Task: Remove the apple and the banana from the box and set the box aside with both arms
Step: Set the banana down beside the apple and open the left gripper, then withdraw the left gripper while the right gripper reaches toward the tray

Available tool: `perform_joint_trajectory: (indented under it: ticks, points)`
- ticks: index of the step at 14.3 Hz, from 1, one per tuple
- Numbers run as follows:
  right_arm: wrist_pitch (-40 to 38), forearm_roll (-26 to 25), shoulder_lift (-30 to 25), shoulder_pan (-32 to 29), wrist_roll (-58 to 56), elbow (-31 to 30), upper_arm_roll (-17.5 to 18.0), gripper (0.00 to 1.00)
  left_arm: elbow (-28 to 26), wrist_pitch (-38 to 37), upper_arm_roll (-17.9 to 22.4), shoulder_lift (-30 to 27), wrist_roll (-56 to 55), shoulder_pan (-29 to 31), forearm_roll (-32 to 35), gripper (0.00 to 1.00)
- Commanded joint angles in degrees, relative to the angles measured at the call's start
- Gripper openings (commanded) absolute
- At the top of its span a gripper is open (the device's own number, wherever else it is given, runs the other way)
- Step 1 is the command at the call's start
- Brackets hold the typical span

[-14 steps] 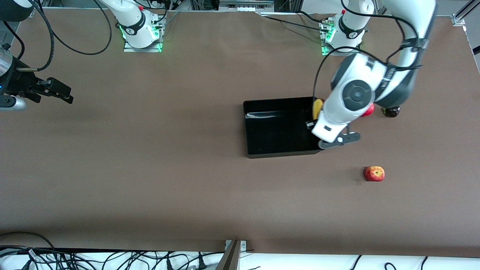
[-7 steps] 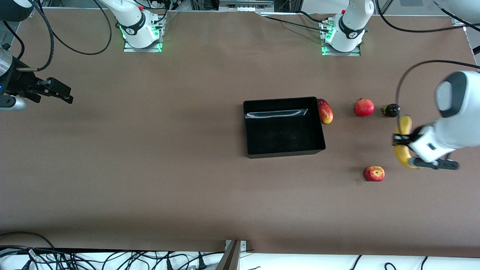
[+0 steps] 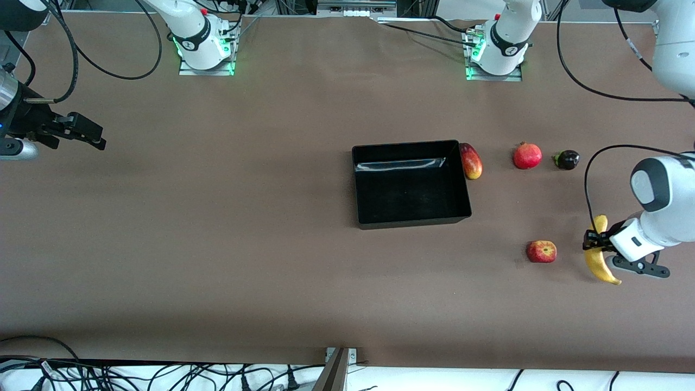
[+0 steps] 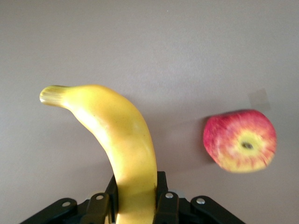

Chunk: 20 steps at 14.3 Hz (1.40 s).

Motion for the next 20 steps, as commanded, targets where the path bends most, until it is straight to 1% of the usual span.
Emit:
perform_joint_trajectory:
  ticks: [1, 6, 8, 9, 10, 11, 12, 14, 15, 16, 17, 18, 19, 20]
  points:
    - [-0.2, -0.4, 0.1, -0.2, 0.0, 0.6, 0.2, 1.00, 2.3, 3.2, 0.2, 2.8, 1.3, -0.4, 2.5, 0.00]
    - [-0.2, -0.3, 0.1, -0.5, 0.0, 0.6, 0.1, 1.00, 2.3, 10.0, 0.2, 6.9, 1.2, 0.3, 3.5, 0.00]
    - [-0.2, -0.3, 0.1, -0.5, 0.0, 0.5, 0.1, 1.00, 2.3, 10.8, 0.6, 7.6, 1.2, 0.3, 3.6, 0.00]
    - [-0.3, -0.3, 0.1, -0.5, 0.0, 0.5, 0.1, 1.00, 2.3, 10.8, 0.9, 7.8, 1.3, 0.3, 3.7, 0.16]
    - [-0.3, -0.3, 0.1, -0.5, 0.0, 0.5, 0.1, 1.00, 2.3, 10.8, 1.0, 7.8, 1.3, 0.3, 4.9, 0.64]
    - [-0.3, -0.3, 0.1, -0.4, 0.0, 0.5, 0.1, 1.00, 2.3, 10.8, 1.0, 7.6, 1.2, 0.3, 5.2, 0.92]
    - [-0.2, -0.3, 0.1, -0.5, -0.2, 0.5, 0.1, 1.00, 2.3, 10.7, 1.0, 7.5, 0.7, 0.3, 5.2, 1.00]
    - [-0.3, -0.3, 0.1, -0.5, -0.5, 0.6, 0.1, 1.00, 2.4, 10.0, 1.2, 6.2, 0.9, 0.2, 5.2, 1.00]
    - [-0.3, -0.3, 0.1, -0.5, -0.5, 0.6, 0.1, 1.00, 2.6, 8.6, 1.9, 4.1, 0.9, 0.0, 5.0, 1.00]
    - [-0.3, -0.4, 0.1, -0.5, -0.5, 0.6, 0.1, 1.00, 2.4, 3.4, 2.9, 1.0, 1.0, -0.9, 4.5, 1.00]
    - [-0.4, -0.4, 0.1, -0.4, -0.4, 0.6, 0.1, 1.00, 2.4, -3.7, 3.2, -3.0, 1.0, -3.0, 4.3, 1.00]
    - [-0.6, -0.7, 0.1, 0.0, 0.3, 0.5, 0.2, 1.00, 2.3, -9.7, 5.4, -7.1, 1.1, -5.1, 1.9, 1.00]
    - [-1.2, -0.4, 0.1, 0.1, 0.6, 0.4, 0.2, 1.00, 2.3, -14.8, 8.1, -10.9, 1.0, -8.5, -1.9, 1.00]
    - [-1.2, -0.5, 0.1, 0.3, 0.4, 0.2, 0.4, 1.00, 2.4, -20.0, 12.6, -14.4, 1.0, -12.7, -5.6, 1.00]
